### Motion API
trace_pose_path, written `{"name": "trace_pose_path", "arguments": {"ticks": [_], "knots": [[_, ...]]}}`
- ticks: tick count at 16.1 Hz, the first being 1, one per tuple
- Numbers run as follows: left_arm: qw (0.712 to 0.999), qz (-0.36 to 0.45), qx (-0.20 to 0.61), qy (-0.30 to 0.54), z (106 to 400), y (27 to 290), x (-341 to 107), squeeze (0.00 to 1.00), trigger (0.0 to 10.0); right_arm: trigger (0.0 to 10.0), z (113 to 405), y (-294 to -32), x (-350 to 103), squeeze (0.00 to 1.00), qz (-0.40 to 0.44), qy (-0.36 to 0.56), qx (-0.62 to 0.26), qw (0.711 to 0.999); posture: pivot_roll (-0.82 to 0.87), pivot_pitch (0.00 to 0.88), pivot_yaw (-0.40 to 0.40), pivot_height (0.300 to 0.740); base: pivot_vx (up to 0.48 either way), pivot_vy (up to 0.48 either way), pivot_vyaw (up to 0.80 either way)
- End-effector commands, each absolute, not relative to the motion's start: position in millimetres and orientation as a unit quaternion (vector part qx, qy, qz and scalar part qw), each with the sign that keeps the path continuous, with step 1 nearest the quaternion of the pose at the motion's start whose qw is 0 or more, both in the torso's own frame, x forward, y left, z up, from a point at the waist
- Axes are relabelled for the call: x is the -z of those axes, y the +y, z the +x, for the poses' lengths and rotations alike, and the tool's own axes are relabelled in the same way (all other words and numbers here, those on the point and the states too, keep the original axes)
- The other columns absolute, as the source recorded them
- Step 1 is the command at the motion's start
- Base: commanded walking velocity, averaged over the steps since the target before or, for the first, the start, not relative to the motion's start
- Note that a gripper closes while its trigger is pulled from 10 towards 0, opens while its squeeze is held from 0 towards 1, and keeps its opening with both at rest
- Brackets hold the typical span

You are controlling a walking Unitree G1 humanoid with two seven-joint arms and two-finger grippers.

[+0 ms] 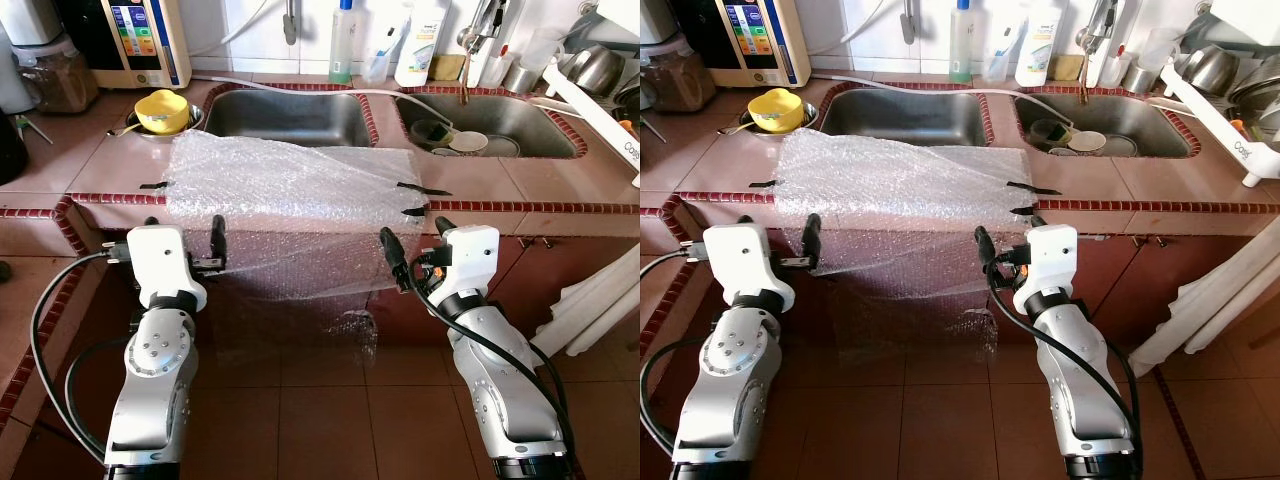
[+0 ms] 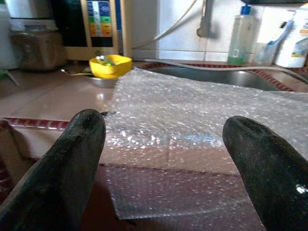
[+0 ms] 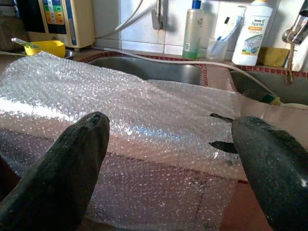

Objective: Kitchen organization

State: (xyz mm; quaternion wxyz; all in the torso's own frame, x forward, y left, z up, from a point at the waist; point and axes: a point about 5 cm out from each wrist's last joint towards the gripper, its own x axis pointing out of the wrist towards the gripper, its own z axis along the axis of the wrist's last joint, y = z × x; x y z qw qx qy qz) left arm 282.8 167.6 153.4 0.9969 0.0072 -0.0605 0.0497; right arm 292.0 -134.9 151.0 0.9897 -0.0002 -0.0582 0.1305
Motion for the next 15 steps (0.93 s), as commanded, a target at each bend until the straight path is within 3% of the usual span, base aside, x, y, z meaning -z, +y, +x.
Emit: {"name": "trace_pose_path", "arguments": {"ticks": [1, 4, 15], "knots": [[0.997, 0.006, -0.039, -0.060, 281.9, 166.2, -153.3, 0.00, 10.0, 10.0, 290.9, -134.7, -156.6, 0.00, -0.007, -0.071, -0.134, 0.988, -0.02, 0.050, -0.032, 0.740, 0.000, 0.000, 0.00], [0.997, -0.005, -0.025, -0.069, 284.3, 163.7, -157.3, 0.00, 10.0, 10.0, 290.5, -131.8, -158.4, 0.00, -0.007, -0.077, -0.142, 0.987, -0.02, 0.043, -0.030, 0.740, 0.092, 0.000, 0.00], [0.997, -0.015, -0.018, -0.068, 283.6, 161.6, -157.1, 0.00, 10.0, 10.0, 288.5, -126.8, -160.9, 0.00, -0.024, -0.091, -0.159, 0.983, -0.02, 0.052, -0.024, 0.740, 0.370, 0.000, 0.00]]}}
